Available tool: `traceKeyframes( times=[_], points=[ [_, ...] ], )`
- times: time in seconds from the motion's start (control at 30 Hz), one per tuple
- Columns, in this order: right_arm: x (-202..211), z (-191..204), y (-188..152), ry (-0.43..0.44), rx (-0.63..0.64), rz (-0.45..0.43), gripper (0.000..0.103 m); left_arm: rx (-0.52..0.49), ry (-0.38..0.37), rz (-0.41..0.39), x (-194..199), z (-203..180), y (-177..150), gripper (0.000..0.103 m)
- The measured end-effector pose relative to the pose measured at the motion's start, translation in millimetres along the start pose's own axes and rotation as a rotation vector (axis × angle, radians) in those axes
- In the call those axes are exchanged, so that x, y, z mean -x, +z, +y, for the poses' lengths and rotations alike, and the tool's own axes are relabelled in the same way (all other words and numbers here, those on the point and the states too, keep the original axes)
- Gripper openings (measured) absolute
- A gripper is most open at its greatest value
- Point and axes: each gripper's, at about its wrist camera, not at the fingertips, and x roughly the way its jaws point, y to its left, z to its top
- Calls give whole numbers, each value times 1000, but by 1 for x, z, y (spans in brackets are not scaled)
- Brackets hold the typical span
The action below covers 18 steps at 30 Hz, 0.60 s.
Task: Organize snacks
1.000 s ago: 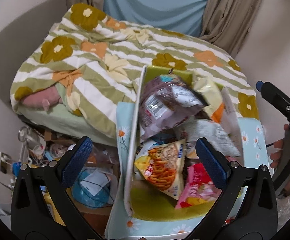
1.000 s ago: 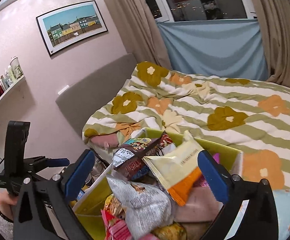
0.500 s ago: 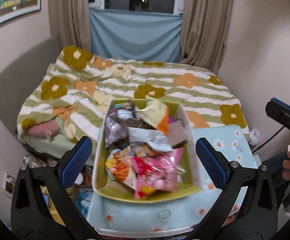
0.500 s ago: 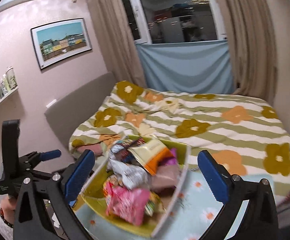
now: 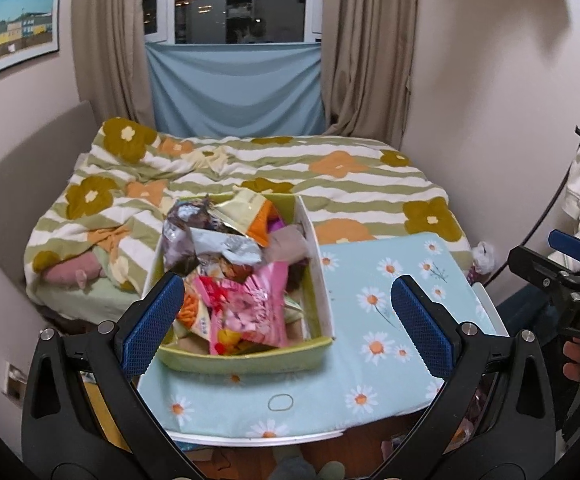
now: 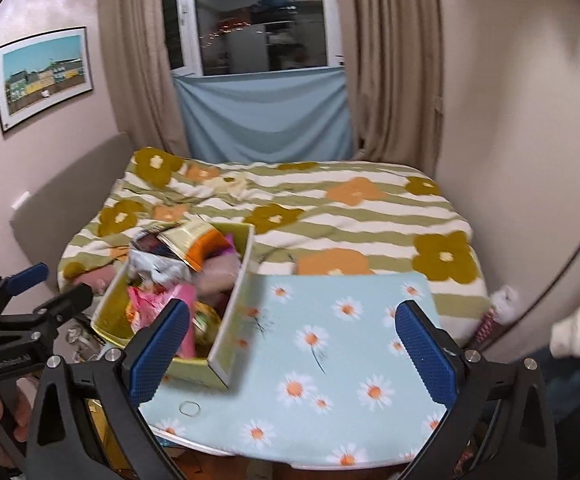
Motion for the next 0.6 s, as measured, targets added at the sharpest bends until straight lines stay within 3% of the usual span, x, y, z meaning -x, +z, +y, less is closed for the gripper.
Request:
traceKeyframes(
  times=[0.13, 0.6],
  points=[
    [5, -5, -13, -47, -10, 2, 102, -17, -3, 6, 3, -7, -7, 103],
    [12, -14, -20, -88, -35, 6, 102, -34, 2, 1, 2, -17, -6, 103]
  ],
)
